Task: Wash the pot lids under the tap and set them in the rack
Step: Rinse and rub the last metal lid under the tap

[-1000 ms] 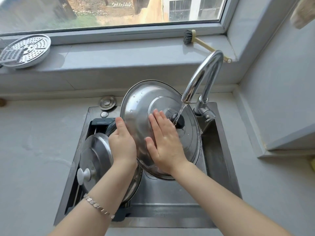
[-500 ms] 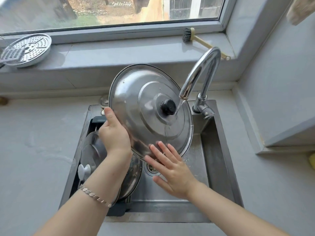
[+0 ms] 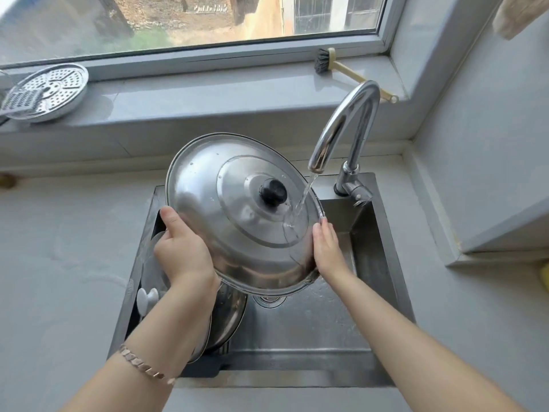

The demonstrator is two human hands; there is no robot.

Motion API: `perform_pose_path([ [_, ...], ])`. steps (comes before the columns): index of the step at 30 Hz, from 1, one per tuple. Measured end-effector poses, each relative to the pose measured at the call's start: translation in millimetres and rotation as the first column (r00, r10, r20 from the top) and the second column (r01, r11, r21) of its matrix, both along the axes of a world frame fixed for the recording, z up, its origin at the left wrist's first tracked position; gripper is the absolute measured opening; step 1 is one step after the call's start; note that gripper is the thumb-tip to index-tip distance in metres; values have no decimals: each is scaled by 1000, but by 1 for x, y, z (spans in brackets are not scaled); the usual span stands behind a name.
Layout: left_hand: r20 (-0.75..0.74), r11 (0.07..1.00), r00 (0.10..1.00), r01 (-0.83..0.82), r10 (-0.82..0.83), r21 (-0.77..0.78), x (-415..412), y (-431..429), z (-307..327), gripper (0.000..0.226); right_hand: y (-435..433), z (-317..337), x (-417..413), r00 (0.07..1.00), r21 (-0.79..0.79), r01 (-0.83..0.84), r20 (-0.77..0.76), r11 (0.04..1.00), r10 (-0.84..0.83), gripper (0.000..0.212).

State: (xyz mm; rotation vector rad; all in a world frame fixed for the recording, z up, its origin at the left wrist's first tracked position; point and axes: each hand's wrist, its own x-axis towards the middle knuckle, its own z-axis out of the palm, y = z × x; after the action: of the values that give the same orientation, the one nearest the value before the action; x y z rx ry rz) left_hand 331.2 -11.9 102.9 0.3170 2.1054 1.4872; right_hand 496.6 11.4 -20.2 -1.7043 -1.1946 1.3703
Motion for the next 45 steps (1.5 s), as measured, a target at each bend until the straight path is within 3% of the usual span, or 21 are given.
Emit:
perform_pose_path([
  [4, 27, 994, 995, 101, -100, -39, -10, -5, -4, 54, 19, -14, 14, 924, -310, 327, -93, 893, -371, 49],
  [7, 49, 957, 967, 254, -250, -137, -21, -5, -14, 52, 9, -16, 37, 864, -509, 312, -199, 802, -462, 40],
  [9, 110, 917, 944, 328, -310, -229, -23, -8, -24, 61, 0, -19, 54, 855, -531, 343, -166, 775, -492, 39],
  [12, 235, 814, 892, 450, -386, -368, -18, -13, -45, 60, -6, -14, 76, 876, -391, 445, 5, 806, -482, 27],
  [17, 487, 727, 805, 553, -339, -408, -2, -28, -80, 60, -8, 3, 109, 880, -143, 463, 192, 875, -435, 28],
  [21, 708, 724, 680, 584, -188, -368, 11, -44, -95, 63, -15, 16, 121, 894, -9, 321, 332, 947, -300, 32],
  [23, 747, 699, 649, 602, -146, -386, 19, -50, -95, 63, -18, 31, 120, 870, 111, 236, 418, 966, -260, 35],
  [27, 770, 785, 626, 535, -120, -313, 32, -47, -88, 66, -13, 59, 117, 885, 378, 158, 356, 912, -300, 41],
  [31, 692, 867, 683, 468, -233, -170, 28, -30, -70, 48, 6, 51, 121, 909, 377, 286, 183, 881, -374, 35],
  [36, 341, 869, 838, 484, -426, -103, 6, -20, -32, 27, 6, 28, 111, 929, 176, 226, 257, 958, -266, 38],
  [39, 144, 862, 854, 506, -499, -16, -1, -18, 2, 31, -4, 24, 86, 899, 56, 72, 430, 996, -89, 30],
  [42, 1, 827, 828, 559, -560, -58, -4, -15, 20, 31, -24, 55, 54, 914, 86, -178, 384, 980, 133, 54],
  [43, -13, 803, 807, 586, -590, -107, -3, -14, 21, 27, -32, 70, 43, 901, 102, -321, 340, 942, 270, 62],
  [45, 48, 754, 769, 636, -638, -165, 4, -11, 25, 21, -48, 98, 21, 762, 62, -597, 355, 800, 541, 80],
])
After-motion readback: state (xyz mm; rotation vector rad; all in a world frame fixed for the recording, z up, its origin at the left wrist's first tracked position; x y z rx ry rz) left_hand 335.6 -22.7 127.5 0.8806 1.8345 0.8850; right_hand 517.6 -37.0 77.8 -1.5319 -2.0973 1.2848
